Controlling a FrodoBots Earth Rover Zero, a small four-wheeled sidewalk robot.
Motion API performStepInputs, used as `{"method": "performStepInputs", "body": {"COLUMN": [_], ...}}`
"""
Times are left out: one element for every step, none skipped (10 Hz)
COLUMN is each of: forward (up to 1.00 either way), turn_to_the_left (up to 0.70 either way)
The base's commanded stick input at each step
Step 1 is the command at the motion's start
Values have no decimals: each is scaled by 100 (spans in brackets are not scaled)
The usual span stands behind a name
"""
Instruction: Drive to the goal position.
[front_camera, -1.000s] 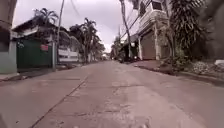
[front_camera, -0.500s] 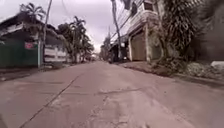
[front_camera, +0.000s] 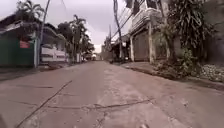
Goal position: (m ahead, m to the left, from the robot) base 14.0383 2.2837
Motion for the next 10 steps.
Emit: {"method": "performStepInputs", "body": {"forward": [100,100,100,100,100,100,100,100,100,100], "turn_to_the_left": [4,4,4,4,4,4,4,4,4,4]}}
